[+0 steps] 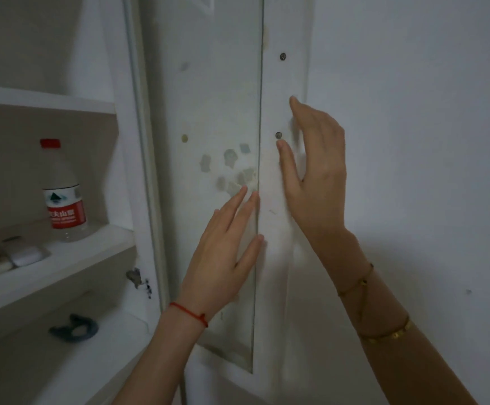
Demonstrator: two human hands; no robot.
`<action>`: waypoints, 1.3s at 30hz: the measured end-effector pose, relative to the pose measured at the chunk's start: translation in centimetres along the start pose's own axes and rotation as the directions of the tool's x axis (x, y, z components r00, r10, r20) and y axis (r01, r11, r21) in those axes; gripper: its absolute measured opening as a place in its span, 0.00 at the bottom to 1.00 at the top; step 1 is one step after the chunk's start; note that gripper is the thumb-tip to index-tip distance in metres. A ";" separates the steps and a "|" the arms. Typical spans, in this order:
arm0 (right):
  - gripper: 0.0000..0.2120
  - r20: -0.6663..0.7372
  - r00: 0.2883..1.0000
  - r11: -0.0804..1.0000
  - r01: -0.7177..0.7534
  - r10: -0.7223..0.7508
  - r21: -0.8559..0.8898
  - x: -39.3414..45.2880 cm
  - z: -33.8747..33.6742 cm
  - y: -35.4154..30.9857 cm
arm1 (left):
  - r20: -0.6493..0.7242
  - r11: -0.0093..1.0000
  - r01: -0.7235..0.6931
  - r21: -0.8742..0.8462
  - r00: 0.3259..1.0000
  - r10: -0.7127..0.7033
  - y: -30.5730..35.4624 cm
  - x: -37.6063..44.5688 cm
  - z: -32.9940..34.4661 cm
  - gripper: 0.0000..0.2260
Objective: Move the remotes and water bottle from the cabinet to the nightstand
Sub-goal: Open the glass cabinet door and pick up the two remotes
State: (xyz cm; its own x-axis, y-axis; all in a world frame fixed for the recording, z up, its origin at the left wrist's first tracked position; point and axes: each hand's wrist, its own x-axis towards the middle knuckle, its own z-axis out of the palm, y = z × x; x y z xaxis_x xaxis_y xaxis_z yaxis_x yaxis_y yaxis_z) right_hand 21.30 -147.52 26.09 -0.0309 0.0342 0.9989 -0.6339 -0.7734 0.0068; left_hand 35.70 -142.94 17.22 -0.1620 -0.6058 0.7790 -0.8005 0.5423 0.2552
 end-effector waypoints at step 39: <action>0.16 0.907 0.392 0.767 -0.532 -0.152 0.359 -11.9 32.7 -21.1 | -0.441 0.296 0.917 0.268 0.390 -0.808 -24.9 -7.9 -20.2 0.16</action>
State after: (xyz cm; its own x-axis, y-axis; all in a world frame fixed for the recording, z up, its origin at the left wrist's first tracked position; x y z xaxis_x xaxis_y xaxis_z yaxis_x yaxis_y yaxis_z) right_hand 60.32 -152.35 15.57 0.7855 -0.4430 0.4321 -0.1920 -0.8383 -0.5103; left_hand 68.61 -139.86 16.26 0.8384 -0.4178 0.3501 -0.5403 -0.5511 0.6359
